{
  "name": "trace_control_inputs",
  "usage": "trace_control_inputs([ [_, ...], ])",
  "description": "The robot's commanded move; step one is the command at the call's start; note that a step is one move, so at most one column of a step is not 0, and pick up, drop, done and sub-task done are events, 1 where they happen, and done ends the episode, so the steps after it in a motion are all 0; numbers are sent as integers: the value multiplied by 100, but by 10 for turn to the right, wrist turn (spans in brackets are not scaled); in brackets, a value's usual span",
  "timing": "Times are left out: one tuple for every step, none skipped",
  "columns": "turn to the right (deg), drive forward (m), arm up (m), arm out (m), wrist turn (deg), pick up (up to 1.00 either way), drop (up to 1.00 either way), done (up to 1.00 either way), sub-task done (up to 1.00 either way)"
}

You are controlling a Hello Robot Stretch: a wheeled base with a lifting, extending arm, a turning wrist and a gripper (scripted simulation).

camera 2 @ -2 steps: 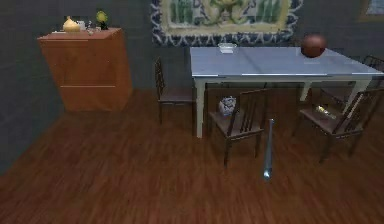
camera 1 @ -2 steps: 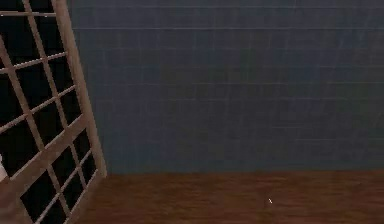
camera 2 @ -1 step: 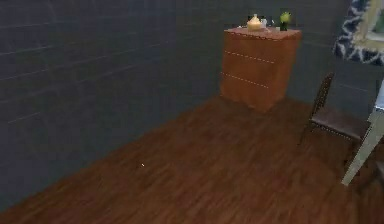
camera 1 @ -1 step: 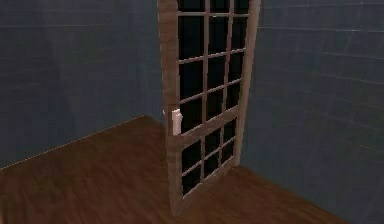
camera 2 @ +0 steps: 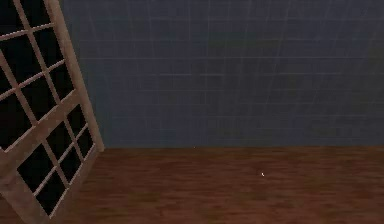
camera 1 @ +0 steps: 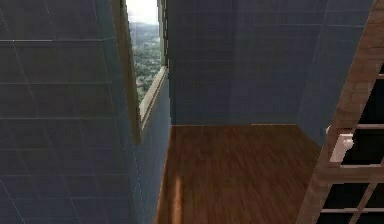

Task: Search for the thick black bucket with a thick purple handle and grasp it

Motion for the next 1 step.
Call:
trace_control_inputs([
  [-30, 0, 0, 0, 0, 0, 0, 0, 0],
])
